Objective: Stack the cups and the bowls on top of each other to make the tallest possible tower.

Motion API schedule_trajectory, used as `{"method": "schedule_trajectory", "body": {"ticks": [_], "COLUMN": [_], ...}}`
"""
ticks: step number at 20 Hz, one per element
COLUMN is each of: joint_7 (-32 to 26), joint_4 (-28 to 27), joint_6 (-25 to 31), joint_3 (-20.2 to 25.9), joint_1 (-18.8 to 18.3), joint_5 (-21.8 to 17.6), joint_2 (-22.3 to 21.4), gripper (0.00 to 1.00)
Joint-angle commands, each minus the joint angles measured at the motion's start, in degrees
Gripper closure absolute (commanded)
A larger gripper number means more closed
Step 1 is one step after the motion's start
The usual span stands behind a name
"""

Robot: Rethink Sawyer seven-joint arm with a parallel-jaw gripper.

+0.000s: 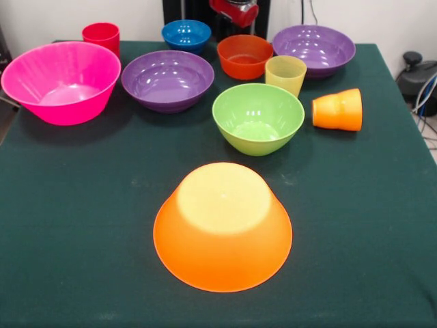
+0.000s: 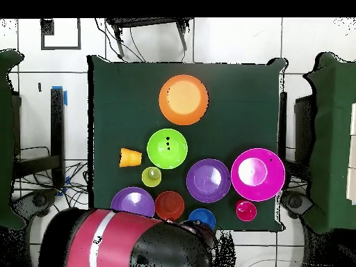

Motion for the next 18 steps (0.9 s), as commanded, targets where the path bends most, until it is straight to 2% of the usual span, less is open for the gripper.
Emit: {"method": "schedule_trajectory", "body": {"ticks": [1,10,18], "joint_7": [-2.88,-3.11,-6.96], "joint_4": [-6.36,-7.29,-5.67], "joint_6": [6.37,8.59,17.18], "joint_3": [12.70,13.90,18.86], "joint_1": [-3.77,-5.09,-10.97], "joint_5": [-3.25,-3.00,-5.11], "joint_2": [-1.91,-3.64,-5.77], "gripper": [0.00,0.00,0.00]}}
